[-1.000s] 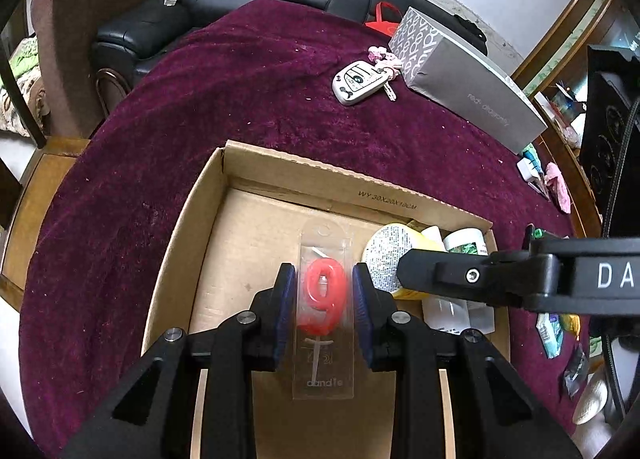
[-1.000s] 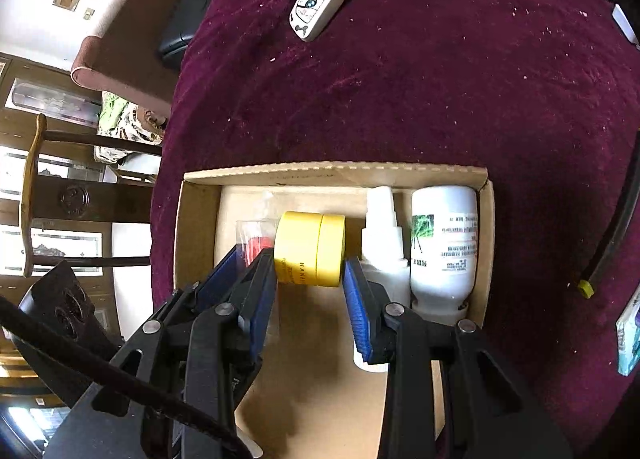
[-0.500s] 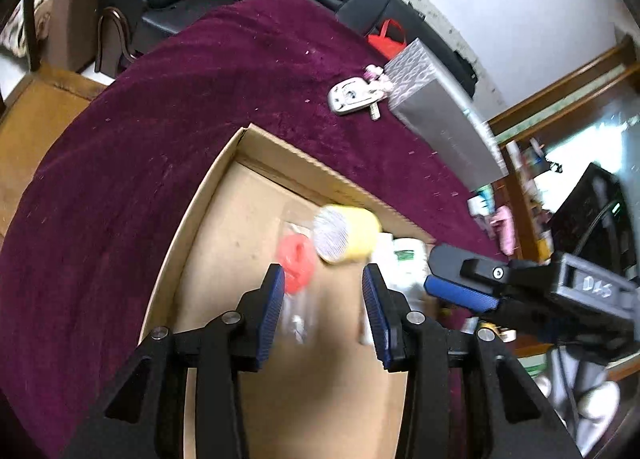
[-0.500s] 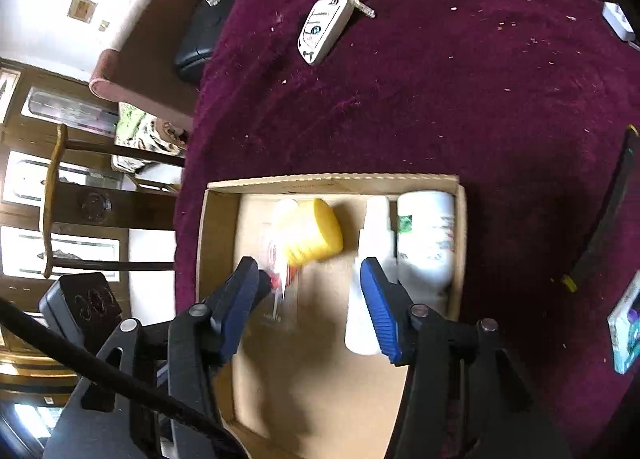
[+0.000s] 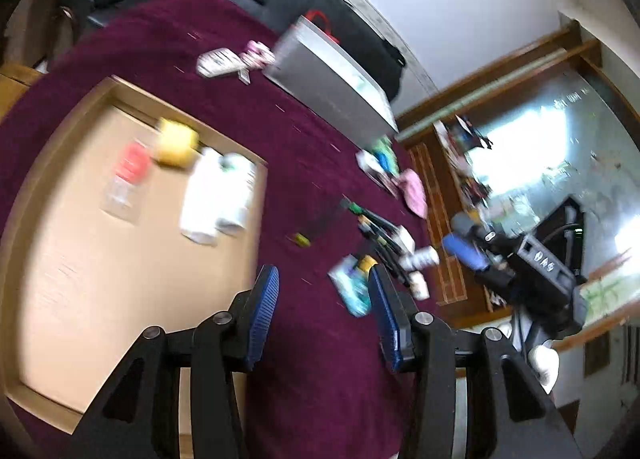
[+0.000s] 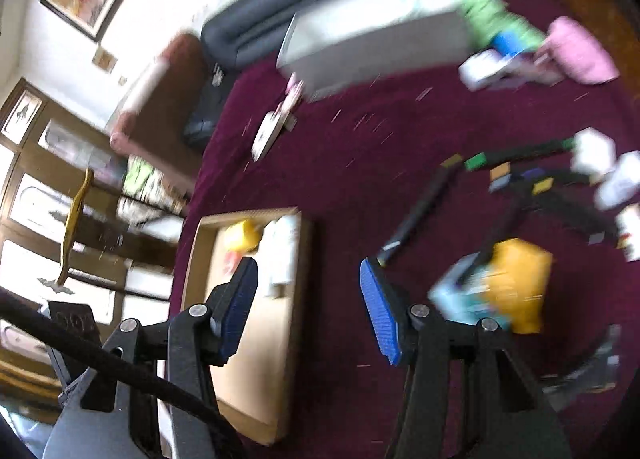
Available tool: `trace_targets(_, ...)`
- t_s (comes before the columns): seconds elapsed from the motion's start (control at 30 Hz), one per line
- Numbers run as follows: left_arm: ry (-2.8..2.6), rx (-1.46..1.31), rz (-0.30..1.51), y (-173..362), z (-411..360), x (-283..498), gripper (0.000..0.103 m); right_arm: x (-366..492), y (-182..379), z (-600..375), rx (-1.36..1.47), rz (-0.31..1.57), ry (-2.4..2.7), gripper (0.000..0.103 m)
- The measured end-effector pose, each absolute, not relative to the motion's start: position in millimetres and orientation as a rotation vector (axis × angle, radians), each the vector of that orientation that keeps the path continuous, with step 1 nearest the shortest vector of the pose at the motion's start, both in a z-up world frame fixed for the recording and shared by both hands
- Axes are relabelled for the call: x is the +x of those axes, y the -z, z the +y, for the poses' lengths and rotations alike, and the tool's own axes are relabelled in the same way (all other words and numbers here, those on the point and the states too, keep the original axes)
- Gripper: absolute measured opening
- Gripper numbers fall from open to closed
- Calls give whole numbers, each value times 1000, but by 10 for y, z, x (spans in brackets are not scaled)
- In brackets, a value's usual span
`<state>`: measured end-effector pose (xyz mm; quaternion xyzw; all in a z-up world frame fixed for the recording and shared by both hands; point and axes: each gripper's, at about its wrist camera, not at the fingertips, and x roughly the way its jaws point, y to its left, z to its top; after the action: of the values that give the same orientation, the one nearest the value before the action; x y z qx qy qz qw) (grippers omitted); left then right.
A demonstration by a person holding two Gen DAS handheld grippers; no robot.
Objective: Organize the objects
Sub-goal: 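Move both grippers from the box back over the remaining items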
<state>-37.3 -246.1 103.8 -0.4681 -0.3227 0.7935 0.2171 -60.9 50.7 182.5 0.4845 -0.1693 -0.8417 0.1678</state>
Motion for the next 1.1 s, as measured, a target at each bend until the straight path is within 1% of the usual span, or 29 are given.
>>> trace_targets(0.03,-2184,-1304,-885,-1034,-2347,-351,41,-537,-1947,628,1331,-446,2460,52)
trace_targets(0.1,-2159,-1324,-868,-1017,-2090,-327,41,-327,-2234,906,1201,-353,2616,58)
trace_targets(0.13,-2147,-1334,-863,-1010,-1977,-317,41,-231,-2347,1008,1145,-319,2679,66)
trace_targets(0.17,-2138,-1345,-853,-1002,-1864,-301,41,-85,-2483,1148,1059,-277,2771,77)
trace_targets(0.23,-2135,-1360,-822,-999,-1640,-266,41,109,-2629,1368,931,-251,2888,87)
trace_targets(0.3,-2137,-1375,-799,-1002,-1431,-220,41,226,-2656,1629,865,-304,2921,101)
trace_targets(0.33,-2137,-1378,-792,-1000,-1349,-207,41,245,-2600,1814,872,-387,2901,103)
trace_targets(0.4,-2150,-1390,-764,-1001,-1182,-178,41,181,-2402,2147,999,-591,2831,103)
trace_targets(0.47,-2164,-1415,-724,-988,-1029,-175,41,75,-2028,2516,1186,-848,2692,103)
trace_targets(0.53,-2181,-1433,-687,-970,-926,-197,41,47,-1714,2753,1292,-974,2618,103)
trace_targets(0.57,-2194,-1441,-667,-964,-878,-212,41,51,-1585,2826,1337,-1005,2593,103)
trace_targets(0.63,-2218,-1454,-616,-956,-755,-259,41,90,-1280,2963,1469,-1044,2540,102)
trace_targets(0.8,-2299,-1472,-376,-948,-349,-563,41,230,-722,3227,1682,-1027,2444,100)
trace_targets(0.93,-2344,-1473,-205,-859,-41,-901,41,354,-492,3350,1752,-1023,2398,100)
trace_targets(1.1,-2363,-1522,-28,-568,269,-1334,40,517,-292,3451,1818,-1058,2328,100)
